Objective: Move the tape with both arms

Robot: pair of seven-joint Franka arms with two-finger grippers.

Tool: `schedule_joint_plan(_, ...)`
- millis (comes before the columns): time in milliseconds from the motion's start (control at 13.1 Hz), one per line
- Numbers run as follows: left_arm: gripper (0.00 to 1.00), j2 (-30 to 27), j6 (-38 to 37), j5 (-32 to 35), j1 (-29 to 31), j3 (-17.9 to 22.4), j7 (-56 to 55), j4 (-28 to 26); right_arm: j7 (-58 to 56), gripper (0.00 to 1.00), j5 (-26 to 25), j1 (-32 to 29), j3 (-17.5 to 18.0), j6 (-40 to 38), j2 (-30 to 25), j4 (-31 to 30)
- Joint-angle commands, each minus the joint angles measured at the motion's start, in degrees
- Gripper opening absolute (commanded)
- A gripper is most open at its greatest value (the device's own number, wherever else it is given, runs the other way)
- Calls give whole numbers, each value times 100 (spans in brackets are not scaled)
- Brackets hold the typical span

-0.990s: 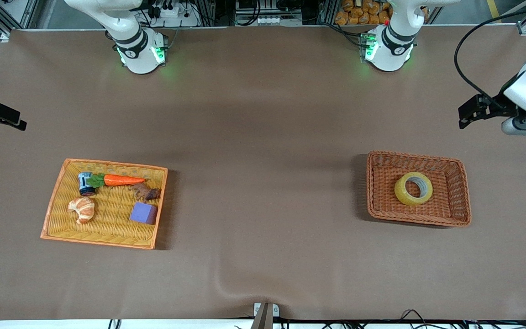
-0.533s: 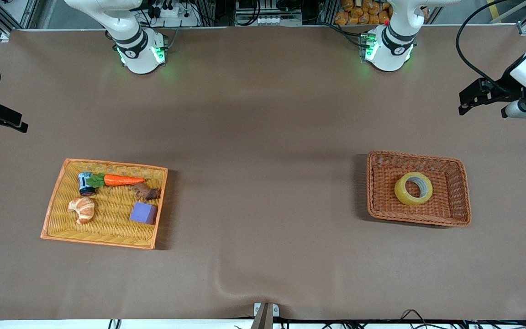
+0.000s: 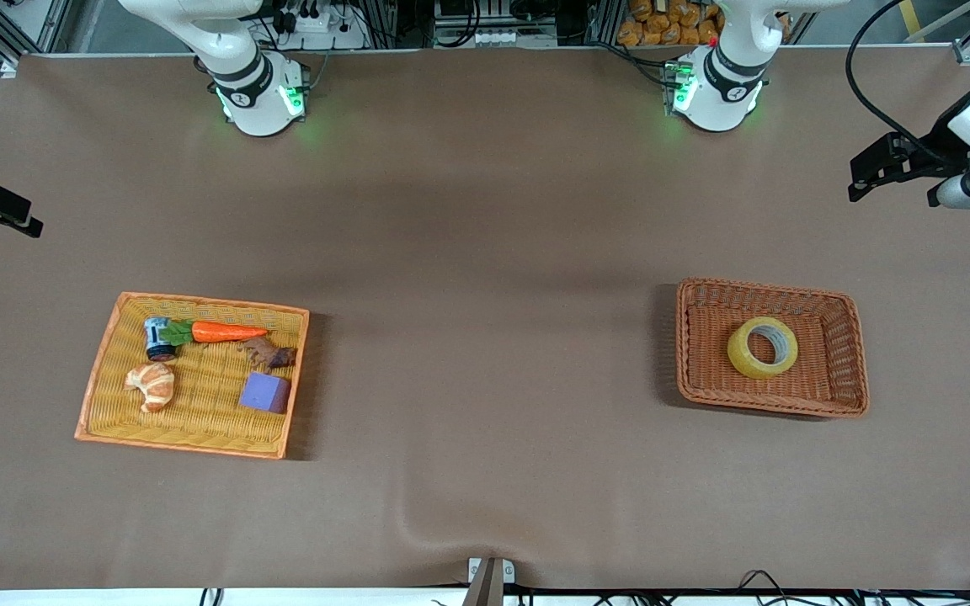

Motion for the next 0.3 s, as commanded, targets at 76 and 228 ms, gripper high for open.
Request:
schedule_joint_plan(76, 100, 81, -157, -31, -79, 76, -44, 175, 61, 100, -39, 52, -11, 118, -201, -285)
schedule_joint_plan(228, 100, 81, -157, -31, -79, 85, -44, 175, 52, 100, -39, 69, -2, 127, -201, -276)
